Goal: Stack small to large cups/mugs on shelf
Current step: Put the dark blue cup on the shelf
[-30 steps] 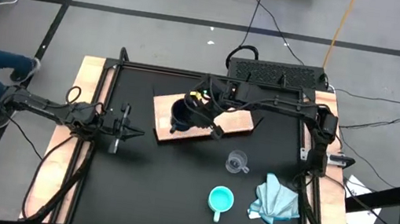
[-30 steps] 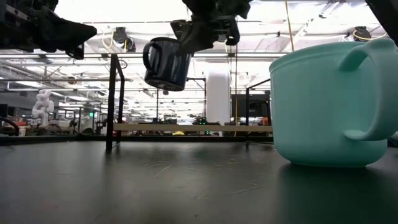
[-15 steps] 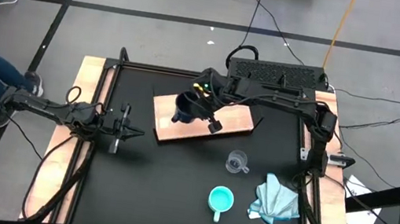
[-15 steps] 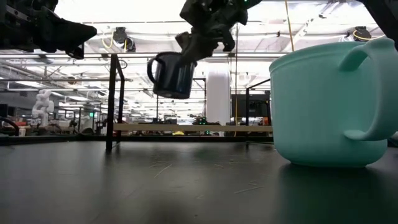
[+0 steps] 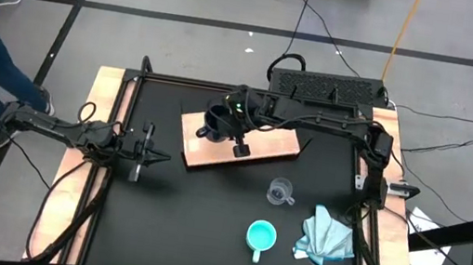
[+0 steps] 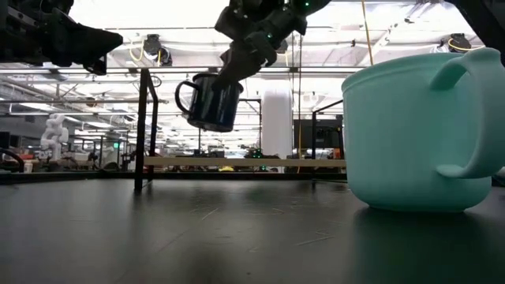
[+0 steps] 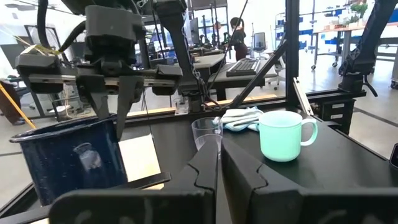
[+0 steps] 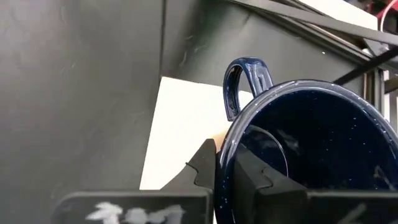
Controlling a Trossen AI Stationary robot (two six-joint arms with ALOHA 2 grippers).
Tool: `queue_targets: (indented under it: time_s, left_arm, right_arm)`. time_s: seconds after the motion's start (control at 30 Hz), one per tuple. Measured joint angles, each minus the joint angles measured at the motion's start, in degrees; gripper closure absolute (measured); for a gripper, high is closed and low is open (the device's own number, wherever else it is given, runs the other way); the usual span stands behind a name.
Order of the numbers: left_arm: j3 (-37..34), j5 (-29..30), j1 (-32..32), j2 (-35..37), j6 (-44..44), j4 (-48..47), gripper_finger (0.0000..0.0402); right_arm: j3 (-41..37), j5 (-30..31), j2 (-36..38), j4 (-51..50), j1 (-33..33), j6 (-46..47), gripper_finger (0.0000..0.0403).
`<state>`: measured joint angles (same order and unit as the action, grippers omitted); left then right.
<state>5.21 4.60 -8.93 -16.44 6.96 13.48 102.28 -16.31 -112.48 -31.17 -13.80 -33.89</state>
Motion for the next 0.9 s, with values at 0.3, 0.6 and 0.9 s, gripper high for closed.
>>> queue_targets:
  time_s: [0.3, 0.6, 0.9]
  left_arm:
    - [0.0, 0.0, 0.0, 0.0, -0.2, -1.1, 0.0378]
    - [0.0, 0.0, 0.0, 0.0, -0.5, -1.7, 0.0378]
    - [0.0, -0.5, 0.0, 0.0, -0.6, -2.2, 0.0378]
  right_arm:
    - [0.0, 0.0, -2.8, 1.3, 0.2, 3.2, 0.0393]
    - [-0.1, -0.2, -4.9, 1.8, 0.8, 4.1, 0.0393]
    - [0.0, 2.0, -5.6, 0.4, 1.3, 2.7, 0.0393]
